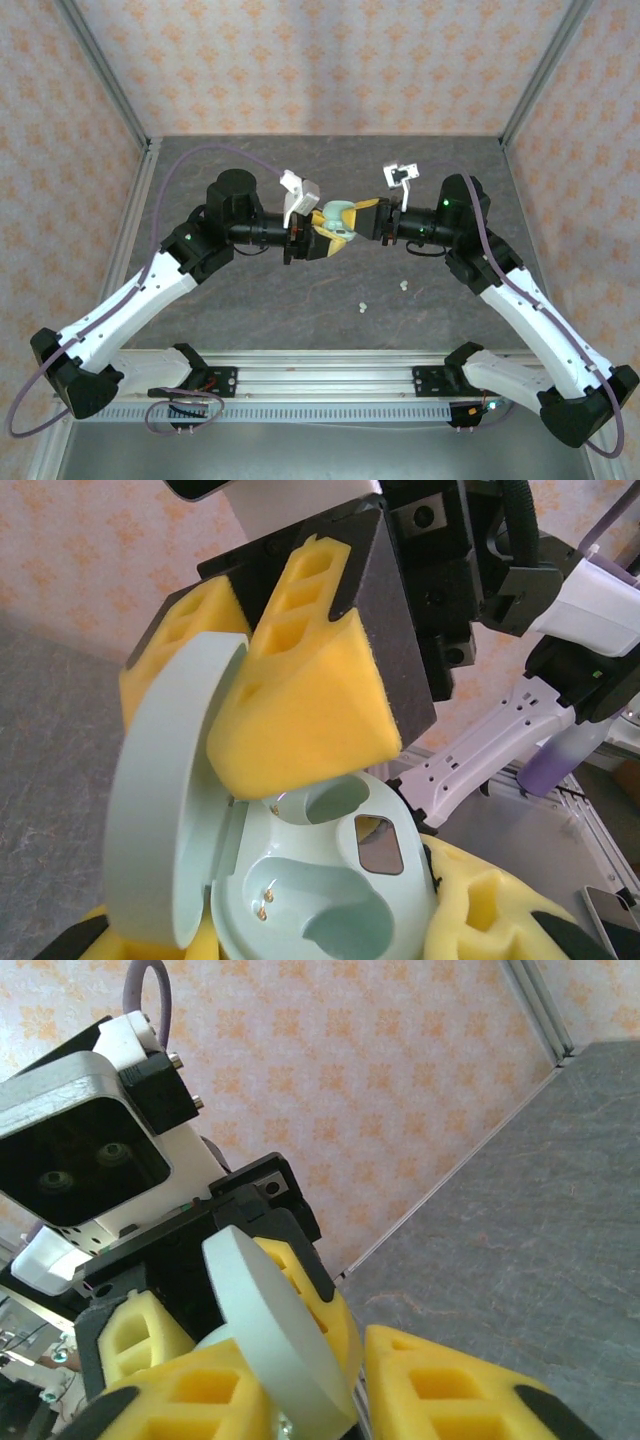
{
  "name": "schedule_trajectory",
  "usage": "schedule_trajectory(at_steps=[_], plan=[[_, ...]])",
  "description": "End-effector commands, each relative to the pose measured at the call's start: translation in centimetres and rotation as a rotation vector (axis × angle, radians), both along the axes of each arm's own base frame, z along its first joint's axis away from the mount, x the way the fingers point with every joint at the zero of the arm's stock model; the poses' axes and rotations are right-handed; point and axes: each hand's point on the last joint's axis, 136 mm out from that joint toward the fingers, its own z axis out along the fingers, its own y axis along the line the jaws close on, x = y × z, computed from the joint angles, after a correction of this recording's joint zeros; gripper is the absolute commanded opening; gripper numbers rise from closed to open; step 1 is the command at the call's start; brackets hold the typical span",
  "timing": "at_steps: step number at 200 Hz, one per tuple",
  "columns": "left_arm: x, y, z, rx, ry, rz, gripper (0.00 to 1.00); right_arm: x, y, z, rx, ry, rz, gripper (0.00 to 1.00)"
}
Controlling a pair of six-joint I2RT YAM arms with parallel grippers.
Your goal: Insert the wireless bluetooth earbuds into the charging case
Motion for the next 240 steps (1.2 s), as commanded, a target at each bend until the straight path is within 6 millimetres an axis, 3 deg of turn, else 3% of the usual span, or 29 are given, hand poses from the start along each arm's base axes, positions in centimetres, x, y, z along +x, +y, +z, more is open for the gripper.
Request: schedule_trajectory(at_steps=[1, 12, 41, 85, 135, 240], plan=[[-0.4, -0.2, 1.9, -0.046, -0.041, -0.023, 0.11, 0.0, -0.3, 1.9, 0.001, -0.113, -0.015, 0.19], [-0.3, -0.2, 1.7, -0.037, -0.038, -0.015, 0.17, 0.0, -0.4, 2.1, -0.002, -0.138, -0.02, 0.14], [-0.2, 0.0, 1.5, -0.03, -0.046, -0.001, 0.46, 0.3, -1.0, 2.5, -0.031, -0.218, -0.067, 0.11], [0.2, 0.9, 1.1, -0.018, -0.082, 0.067, 0.73, 0.2, -1.4, 2.9, -0.035, -0.29, -0.087, 0.1], [0.2, 2.6, 1.4, -0.046, -0.134, 0.12, 0.75, 0.3, -1.3, 2.3, -0.08, -0.339, -0.079, 0.1], [1.1, 0.7, 1.2, -0.065, -0.113, 0.044, 0.71, 0.8, 0.1, 2.1, -0.086, -0.333, -0.011, 0.1]])
